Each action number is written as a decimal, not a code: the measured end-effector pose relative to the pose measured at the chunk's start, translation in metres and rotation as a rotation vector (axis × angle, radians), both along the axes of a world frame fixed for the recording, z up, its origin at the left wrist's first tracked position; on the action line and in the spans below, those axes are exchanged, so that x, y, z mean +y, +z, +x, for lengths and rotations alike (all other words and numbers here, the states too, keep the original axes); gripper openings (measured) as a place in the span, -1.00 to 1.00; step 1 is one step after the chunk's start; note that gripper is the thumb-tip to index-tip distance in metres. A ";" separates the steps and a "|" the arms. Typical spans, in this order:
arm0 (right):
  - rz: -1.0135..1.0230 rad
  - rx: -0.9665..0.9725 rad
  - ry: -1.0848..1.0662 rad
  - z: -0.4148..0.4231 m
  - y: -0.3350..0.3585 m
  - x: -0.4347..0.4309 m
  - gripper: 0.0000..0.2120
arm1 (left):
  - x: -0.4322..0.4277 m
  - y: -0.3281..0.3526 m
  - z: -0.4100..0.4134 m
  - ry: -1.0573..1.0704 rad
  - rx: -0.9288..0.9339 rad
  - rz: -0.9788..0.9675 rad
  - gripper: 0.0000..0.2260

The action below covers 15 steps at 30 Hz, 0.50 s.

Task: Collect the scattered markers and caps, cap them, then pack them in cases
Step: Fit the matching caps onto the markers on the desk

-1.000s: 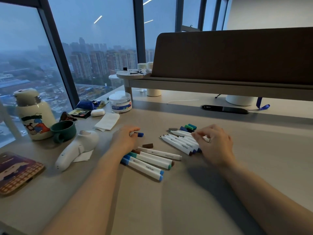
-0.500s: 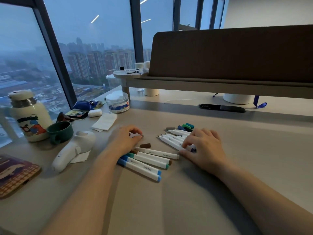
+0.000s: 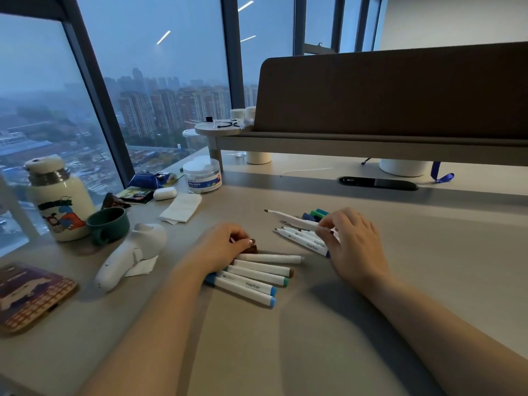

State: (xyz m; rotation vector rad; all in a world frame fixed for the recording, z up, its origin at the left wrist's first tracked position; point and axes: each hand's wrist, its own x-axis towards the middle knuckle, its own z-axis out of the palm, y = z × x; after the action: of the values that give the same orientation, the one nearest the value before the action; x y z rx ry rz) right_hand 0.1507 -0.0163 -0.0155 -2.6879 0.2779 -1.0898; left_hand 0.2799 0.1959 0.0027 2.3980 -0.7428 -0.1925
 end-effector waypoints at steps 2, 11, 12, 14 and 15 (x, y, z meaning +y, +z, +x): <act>0.052 0.006 0.018 0.000 0.000 -0.002 -0.91 | -0.001 0.000 -0.001 0.003 -0.018 -0.010 -0.84; 0.187 -0.020 0.055 -0.004 0.004 -0.002 -0.94 | 0.008 0.007 -0.002 -0.042 0.051 -0.014 -0.97; 0.185 -0.020 0.062 -0.004 0.003 -0.002 -0.93 | 0.008 0.007 -0.003 -0.046 0.061 -0.003 -0.96; 0.174 -0.014 0.080 -0.003 0.003 -0.001 -0.93 | 0.008 0.007 -0.003 -0.043 0.080 0.001 -0.94; 0.172 -0.011 0.089 -0.003 0.003 -0.001 -0.93 | 0.008 0.007 -0.003 -0.038 0.084 0.002 -0.93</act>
State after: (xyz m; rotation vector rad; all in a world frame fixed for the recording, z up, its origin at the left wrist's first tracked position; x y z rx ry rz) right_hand 0.1474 -0.0172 -0.0127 -2.5166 0.2367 -1.0061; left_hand 0.2771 0.2037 0.0100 2.3635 -0.7504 -0.3082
